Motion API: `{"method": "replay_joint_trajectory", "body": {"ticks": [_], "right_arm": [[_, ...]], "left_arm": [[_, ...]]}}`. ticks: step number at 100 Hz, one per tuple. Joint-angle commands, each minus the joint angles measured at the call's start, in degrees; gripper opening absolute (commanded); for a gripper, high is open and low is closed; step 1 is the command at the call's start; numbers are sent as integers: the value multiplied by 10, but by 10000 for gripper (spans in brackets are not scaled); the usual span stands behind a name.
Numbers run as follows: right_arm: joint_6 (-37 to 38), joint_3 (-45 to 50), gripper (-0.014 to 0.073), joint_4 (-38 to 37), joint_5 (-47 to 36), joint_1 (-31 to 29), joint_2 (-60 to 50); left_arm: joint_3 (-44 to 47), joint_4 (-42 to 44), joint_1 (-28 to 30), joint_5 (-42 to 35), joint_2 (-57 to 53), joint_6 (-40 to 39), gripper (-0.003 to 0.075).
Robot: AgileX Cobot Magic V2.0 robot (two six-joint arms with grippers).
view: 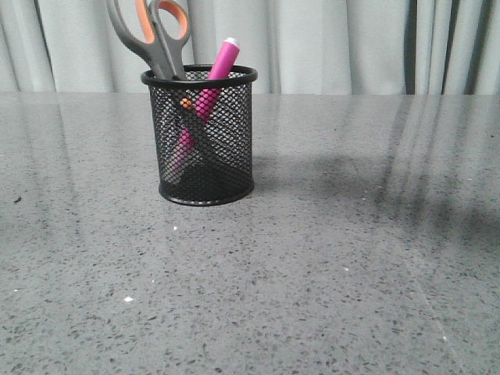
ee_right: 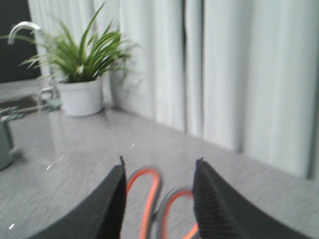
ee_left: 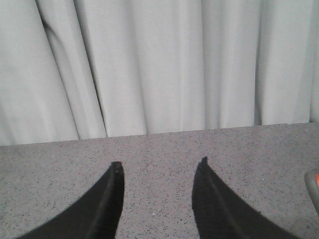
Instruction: Put pen and scissors into bin
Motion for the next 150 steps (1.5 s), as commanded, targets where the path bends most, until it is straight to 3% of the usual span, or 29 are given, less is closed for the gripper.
{"method": "replay_joint_trajectory", "body": {"ticks": [1, 16, 25, 42, 61, 84, 104, 121, 150], "right_arm": [[-5, -13, 164, 17, -27, -25, -58], [-5, -13, -77, 29, 12, -69, -132], [-5, -13, -69, 29, 67, -99, -180], [-5, -5, -69, 29, 203, -148, -271], [-14, 78, -69, 27, 233, -205, -383], [-21, 258, -69, 27, 205, -251, -555], [-21, 374, -69, 27, 219, -255, -702], [-21, 406, -69, 27, 248, -255, -758], [-21, 408, -69, 27, 243, -255, -762]], "left_arm": [[-15, -2, 2, -43, -3, -2, 293], [-15, -1, 2, -43, -3, -2, 283], [-15, -1, 2, -40, -3, -2, 216], [-13, -1, 2, -24, -3, -2, -24], [41, -6, 2, -52, -43, -2, -21], [178, -7, 2, -143, -184, -2, -21], [278, -49, 2, -126, -299, -8, -21], [315, -109, 2, -123, -344, -8, -21], [319, -112, 2, -118, -346, -8, -21]]}}
